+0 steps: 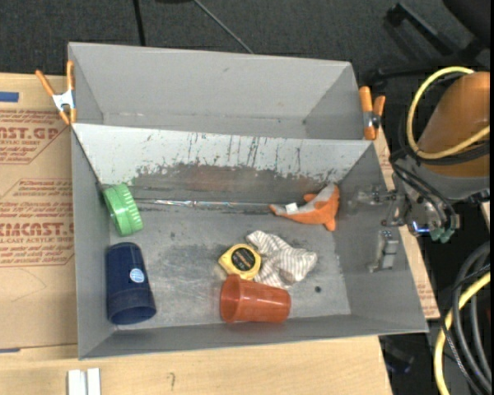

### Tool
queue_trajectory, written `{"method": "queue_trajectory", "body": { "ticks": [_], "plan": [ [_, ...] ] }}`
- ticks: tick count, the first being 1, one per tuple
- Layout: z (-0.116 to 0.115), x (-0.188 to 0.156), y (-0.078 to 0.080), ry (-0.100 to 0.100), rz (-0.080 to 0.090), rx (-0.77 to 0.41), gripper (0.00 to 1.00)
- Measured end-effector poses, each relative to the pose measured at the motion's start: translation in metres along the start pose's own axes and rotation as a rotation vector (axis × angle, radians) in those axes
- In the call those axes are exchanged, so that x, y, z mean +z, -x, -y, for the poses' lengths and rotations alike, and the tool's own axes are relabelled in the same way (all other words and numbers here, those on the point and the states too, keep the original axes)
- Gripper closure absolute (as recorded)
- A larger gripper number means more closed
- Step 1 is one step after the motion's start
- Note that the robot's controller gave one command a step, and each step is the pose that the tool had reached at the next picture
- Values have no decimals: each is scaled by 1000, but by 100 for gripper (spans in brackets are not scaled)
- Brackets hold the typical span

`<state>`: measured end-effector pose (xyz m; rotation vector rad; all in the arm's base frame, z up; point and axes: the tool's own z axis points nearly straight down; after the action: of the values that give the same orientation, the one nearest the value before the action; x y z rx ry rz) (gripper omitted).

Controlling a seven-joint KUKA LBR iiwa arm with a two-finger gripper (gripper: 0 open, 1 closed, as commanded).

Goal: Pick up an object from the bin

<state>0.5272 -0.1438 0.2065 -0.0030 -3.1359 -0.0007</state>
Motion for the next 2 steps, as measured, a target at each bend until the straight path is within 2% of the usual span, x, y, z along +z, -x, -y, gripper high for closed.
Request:
{"method": "queue_trajectory", "body": {
  "ticks": [1, 2],
  "plan": [
    [-1, -4, 2, -1, 8, -2, 0],
    [-14, 45, 7, -1, 15, 53, 0]
  ]
}}
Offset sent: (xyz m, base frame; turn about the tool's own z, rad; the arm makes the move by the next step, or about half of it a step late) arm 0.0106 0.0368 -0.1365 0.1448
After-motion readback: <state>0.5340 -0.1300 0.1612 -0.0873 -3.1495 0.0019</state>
